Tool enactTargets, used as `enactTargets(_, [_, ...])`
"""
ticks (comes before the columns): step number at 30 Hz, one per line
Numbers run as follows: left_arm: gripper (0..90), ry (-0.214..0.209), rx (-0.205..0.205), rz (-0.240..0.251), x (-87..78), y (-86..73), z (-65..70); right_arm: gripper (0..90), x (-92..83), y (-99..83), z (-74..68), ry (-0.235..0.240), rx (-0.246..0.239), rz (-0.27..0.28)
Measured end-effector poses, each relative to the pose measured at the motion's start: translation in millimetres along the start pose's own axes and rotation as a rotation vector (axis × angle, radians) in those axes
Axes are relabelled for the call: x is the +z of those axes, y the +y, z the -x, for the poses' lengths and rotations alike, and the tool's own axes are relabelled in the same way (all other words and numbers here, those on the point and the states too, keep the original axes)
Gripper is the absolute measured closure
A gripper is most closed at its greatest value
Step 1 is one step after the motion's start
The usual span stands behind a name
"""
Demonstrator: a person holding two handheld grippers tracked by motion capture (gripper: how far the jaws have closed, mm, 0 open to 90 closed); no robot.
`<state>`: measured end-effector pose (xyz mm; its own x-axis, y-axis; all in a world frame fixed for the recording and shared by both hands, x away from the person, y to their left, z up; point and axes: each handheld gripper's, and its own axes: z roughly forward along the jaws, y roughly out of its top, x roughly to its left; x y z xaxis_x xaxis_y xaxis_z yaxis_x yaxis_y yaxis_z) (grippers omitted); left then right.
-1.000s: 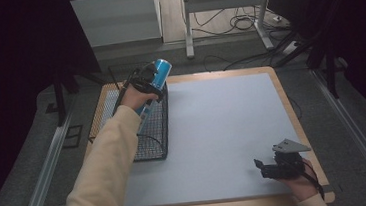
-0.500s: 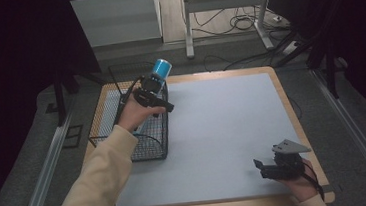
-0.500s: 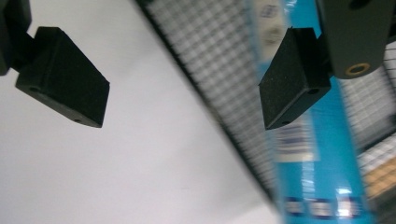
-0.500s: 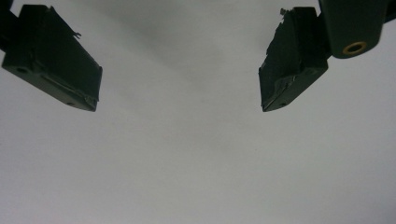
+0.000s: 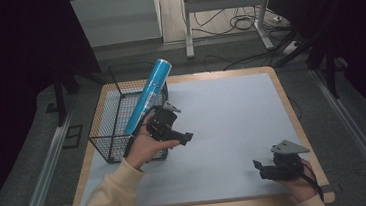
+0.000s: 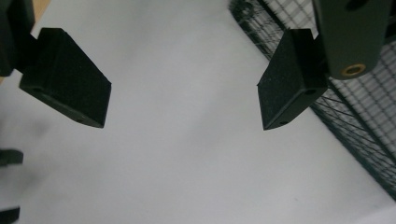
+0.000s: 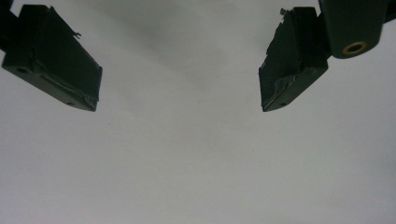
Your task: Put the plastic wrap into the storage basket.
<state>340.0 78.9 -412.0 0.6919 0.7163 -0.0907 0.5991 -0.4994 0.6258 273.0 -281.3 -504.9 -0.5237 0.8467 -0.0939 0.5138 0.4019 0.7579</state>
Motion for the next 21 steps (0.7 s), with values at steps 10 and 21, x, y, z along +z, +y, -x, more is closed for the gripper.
enactTargets(10, [17.8,-0.044,0.061,0.008,22.0,-31.8,36.6,14.0,0.6,-0.4,0.3,-0.008,-0.003,0.003])
enactTargets(21, [16.8,-0.067,0.069,0.0,26.3,-34.0,42.2,14.0,1.3,-0.8,1.2,-0.007,-0.008,0.002])
